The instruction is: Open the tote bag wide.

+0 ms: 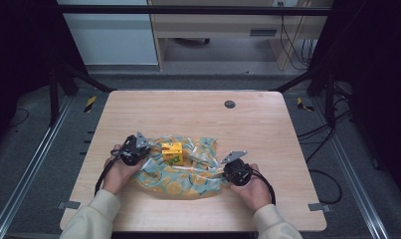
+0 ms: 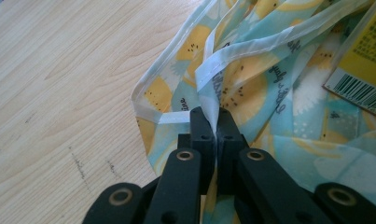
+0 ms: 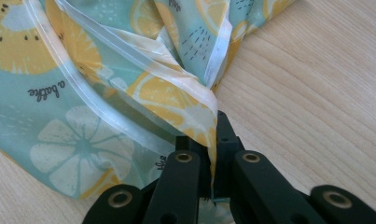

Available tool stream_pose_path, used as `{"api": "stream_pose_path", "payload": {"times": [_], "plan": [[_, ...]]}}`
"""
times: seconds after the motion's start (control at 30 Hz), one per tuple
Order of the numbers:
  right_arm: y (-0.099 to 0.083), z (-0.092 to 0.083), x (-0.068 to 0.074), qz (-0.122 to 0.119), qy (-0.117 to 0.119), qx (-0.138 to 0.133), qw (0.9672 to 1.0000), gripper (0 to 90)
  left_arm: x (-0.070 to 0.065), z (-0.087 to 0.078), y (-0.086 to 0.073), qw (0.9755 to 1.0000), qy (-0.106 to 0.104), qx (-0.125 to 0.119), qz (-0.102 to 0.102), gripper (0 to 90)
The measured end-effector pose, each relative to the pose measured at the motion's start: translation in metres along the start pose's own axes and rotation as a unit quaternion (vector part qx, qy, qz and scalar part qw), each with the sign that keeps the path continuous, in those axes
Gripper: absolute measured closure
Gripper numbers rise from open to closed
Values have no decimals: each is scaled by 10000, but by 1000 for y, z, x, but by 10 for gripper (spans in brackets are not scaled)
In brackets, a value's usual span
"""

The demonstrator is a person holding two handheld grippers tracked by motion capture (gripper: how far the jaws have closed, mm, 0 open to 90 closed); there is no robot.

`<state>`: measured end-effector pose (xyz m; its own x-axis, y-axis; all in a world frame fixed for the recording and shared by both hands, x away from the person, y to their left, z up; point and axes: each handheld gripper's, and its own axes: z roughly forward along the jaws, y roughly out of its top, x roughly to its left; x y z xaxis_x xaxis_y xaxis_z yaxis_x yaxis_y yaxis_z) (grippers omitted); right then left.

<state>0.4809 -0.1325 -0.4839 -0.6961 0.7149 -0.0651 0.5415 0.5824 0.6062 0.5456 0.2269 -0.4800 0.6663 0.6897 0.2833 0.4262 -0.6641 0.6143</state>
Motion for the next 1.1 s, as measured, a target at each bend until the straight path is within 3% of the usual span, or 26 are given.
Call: {"api": "stream_pose_path", "payload": {"times": [0.47,0.6,0.7,0.77,0.9,0.97,1.0,1.03,1.1], "plan": [[-1,0,1,-3,11,-3,10000,899,1,1,-4,10000,5,58,8,887],[-3,-1,0,-19,1,-71,10000,871,2,-2,-5,10000,1,16,-69,840],[-4,-5,-1,41,-56,-202,9998,795,4,-9,-4,9999,-11,-79,-123,817],[-4,-8,-1,53,-92,-324,9994,692,5,-12,-4,9998,-47,-136,-159,777],[1,-15,1,99,-136,-573,9982,440,6,-24,1,9988,41,-398,-289,595],[4,-20,4,105,-171,-740,9971,359,8,-32,5,9981,52,-524,-319,507],[4,-20,4,105,-171,-740,9971,359,8,-32,5,9981,52,-524,-319,467],[9,-24,6,153,-106,-842,9963,261,8,-39,8,9969,4,-704,-362,435],[13,-29,8,101,-90,-922,9957,215,9,-43,10,9966,-19,-738,-366,378]]}}
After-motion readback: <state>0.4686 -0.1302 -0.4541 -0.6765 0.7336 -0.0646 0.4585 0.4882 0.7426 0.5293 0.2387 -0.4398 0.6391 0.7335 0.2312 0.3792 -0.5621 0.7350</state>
